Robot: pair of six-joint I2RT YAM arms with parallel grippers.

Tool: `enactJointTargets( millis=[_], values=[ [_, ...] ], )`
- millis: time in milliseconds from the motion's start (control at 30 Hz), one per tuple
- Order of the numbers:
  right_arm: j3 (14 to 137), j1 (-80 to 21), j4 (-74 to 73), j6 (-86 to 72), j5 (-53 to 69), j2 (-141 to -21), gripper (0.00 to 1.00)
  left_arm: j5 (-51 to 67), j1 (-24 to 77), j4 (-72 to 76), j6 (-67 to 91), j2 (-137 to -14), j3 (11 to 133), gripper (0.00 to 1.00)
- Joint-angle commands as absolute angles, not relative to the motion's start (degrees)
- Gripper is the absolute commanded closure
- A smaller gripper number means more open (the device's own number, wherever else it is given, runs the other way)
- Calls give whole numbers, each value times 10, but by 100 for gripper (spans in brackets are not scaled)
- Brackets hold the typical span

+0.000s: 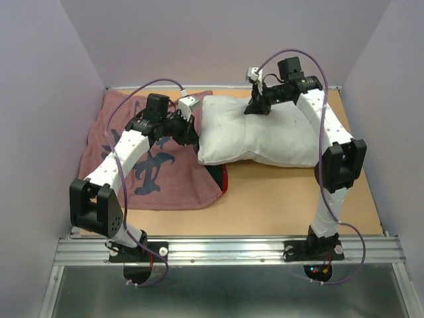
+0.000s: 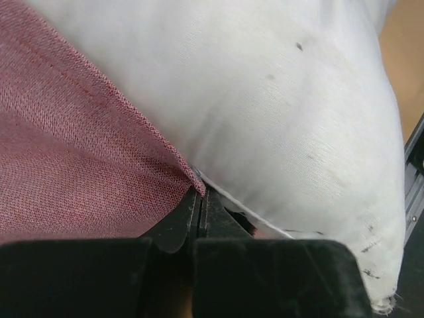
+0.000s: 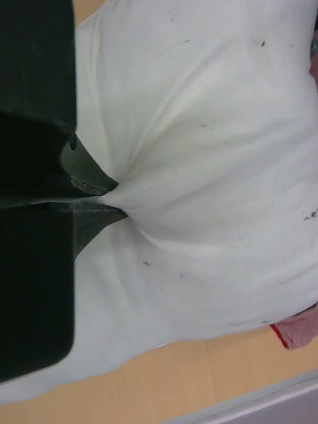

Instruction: Put the pillow into the pillowcase

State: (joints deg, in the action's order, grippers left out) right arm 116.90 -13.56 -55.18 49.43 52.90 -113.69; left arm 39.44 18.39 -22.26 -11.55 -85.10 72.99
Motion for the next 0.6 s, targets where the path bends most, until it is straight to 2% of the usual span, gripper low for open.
enactJointTargets(
  millis=[0,100,200,467,567],
  values=[
    [1079,-168,-340,352,494,-1088,99,457,192,-291,-177,-845,779,100],
    [918,-213,-204,317,410,-1048,99,485,192,-296,-184,-849,782,100],
    [849,-244,-146,290,347,-1052,99,501,192,-296,-178,-860,786,100],
    [839,-251,-63,173,205,-1094,99,555,192,-371,-218,-867,823,100],
    [861,-236,-59,100,212,-1085,99,534,192,-425,-265,-851,830,100]
  ],
)
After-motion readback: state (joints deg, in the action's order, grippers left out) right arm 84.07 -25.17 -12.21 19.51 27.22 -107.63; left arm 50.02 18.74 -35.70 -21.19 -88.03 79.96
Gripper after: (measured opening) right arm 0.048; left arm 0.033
